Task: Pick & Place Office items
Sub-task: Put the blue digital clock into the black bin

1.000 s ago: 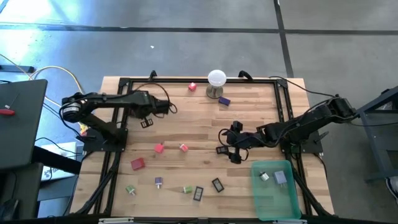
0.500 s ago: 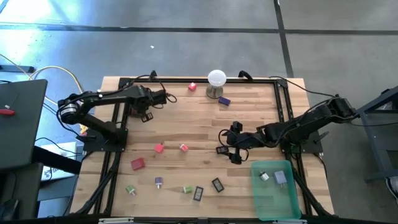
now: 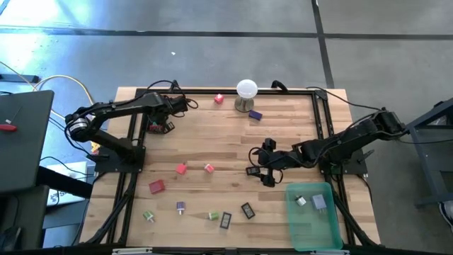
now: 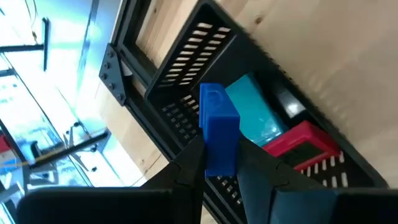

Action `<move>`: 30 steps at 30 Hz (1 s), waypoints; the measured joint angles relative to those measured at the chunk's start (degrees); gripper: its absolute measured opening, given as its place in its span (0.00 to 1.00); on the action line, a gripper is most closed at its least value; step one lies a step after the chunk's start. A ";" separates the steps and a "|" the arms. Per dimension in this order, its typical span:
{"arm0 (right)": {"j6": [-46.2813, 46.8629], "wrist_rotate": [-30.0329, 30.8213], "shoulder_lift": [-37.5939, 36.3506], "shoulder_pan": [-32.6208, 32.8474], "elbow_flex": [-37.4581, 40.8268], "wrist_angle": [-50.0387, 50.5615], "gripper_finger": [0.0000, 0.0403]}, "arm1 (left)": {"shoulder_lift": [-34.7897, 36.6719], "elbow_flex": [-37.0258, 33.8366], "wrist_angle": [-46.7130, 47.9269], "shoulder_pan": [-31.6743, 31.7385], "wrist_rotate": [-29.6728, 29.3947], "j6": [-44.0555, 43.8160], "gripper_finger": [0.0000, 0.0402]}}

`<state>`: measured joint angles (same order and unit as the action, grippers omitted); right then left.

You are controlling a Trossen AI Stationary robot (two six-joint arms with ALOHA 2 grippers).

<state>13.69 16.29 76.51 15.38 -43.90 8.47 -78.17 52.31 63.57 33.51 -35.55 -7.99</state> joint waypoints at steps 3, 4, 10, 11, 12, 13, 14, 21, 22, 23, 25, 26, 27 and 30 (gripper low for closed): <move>0.00 0.00 0.00 0.00 0.00 0.00 0.98 | 0.00 0.00 -0.04 1.42 0.00 -0.40 0.17; 0.00 0.00 0.00 0.00 0.02 0.00 0.98 | 0.00 0.00 -0.09 1.95 -0.01 0.09 0.17; 0.00 0.00 0.00 0.00 0.00 0.00 0.98 | -0.02 0.00 -0.88 4.62 -0.20 1.93 0.17; 0.00 0.00 0.00 0.00 0.01 -0.01 0.98 | -0.02 0.00 -0.94 4.95 -0.21 1.94 0.17; 0.00 0.00 0.00 0.00 0.02 -0.02 0.98 | -0.02 0.02 -0.92 5.29 -0.20 1.94 0.17; 0.00 0.00 0.00 0.00 0.00 -0.02 0.98 | -0.02 0.00 -0.92 5.68 -0.20 1.97 0.17; 0.00 0.00 0.01 0.00 0.01 -0.04 0.98 | -0.02 0.00 -0.94 6.05 -0.18 1.97 0.17; -0.02 0.02 0.02 0.00 0.01 -0.15 0.98 | -0.02 0.00 -0.92 6.78 -0.17 1.99 0.17; -0.02 0.02 0.02 0.00 0.01 -0.15 0.98 | -0.02 0.02 -0.92 6.78 -0.17 1.99 0.17; -0.02 0.02 0.01 0.00 0.00 -0.15 0.98 | -0.02 0.00 -0.92 6.78 -0.15 2.01 0.17; -0.02 0.02 0.02 0.00 0.01 -0.15 0.98 | -0.02 0.00 -0.92 6.78 -0.16 2.01 0.17; -0.02 0.02 0.02 0.00 0.02 -0.15 0.98 | -0.02 0.01 -0.92 6.78 -0.15 2.03 0.17; -0.02 0.02 0.02 0.00 0.00 -0.13 0.98 | -0.02 0.01 -0.92 6.78 -0.15 2.04 0.17; -0.02 0.02 0.02 0.00 0.02 -0.13 0.98 | -0.02 0.00 -0.94 6.78 -0.13 2.44 0.17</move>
<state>13.67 16.32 76.53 15.38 -43.88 8.34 -78.19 52.31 62.63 40.29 -35.68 -5.55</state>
